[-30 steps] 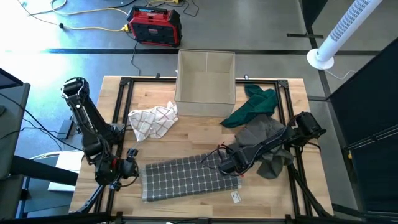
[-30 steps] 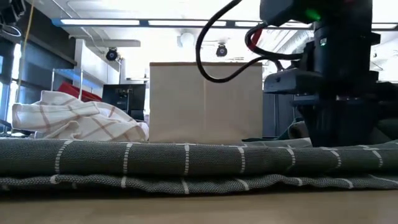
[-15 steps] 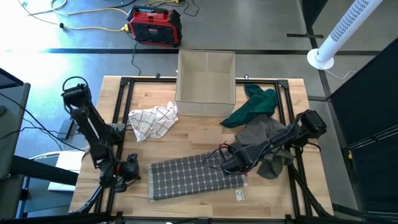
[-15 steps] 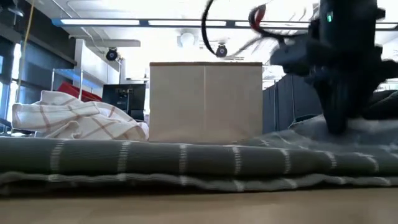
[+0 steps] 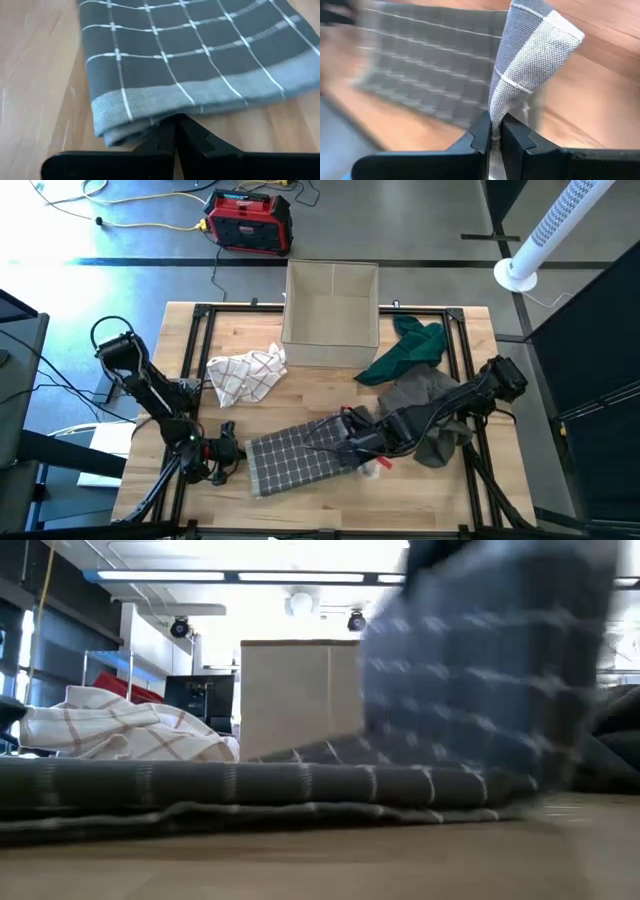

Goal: Fold towel
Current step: Fold the grey checkered towel

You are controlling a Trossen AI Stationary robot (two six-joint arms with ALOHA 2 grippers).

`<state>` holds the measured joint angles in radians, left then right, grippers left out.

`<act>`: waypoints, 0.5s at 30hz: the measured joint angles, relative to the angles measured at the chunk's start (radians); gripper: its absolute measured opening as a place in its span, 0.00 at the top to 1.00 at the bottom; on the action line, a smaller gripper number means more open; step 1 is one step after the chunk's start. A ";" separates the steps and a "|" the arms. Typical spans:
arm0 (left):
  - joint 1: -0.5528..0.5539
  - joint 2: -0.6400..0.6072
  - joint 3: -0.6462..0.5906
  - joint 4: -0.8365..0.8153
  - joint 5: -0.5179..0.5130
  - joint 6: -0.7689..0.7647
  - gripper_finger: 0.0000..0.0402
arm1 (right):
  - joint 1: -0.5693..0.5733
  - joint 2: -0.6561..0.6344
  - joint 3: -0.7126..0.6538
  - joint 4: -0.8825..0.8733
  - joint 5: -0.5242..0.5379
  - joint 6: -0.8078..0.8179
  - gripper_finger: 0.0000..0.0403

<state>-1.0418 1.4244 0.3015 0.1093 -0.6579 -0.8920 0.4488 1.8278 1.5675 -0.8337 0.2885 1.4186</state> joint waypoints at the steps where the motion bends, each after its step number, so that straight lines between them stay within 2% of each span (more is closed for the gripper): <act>1: 0.012 0.004 0.001 0.003 0.002 0.008 1.00 | -0.001 0.012 0.017 0.040 0.003 -0.030 0.97; 6: 0.065 0.016 0.001 0.030 0.006 0.075 1.00 | -0.024 0.107 0.108 0.179 -0.011 -0.162 0.97; 11: 0.109 0.017 -0.002 0.078 0.013 0.164 1.00 | -0.078 0.238 0.204 0.239 -0.092 -0.264 0.97; 15: 0.131 0.017 -0.002 0.083 0.029 0.176 1.00 | -0.112 0.338 0.291 0.309 -0.155 -0.336 0.97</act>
<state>-0.9109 1.4414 0.2997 0.1919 -0.6291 -0.7156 0.3364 2.1657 1.8588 -0.5251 0.1339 1.0828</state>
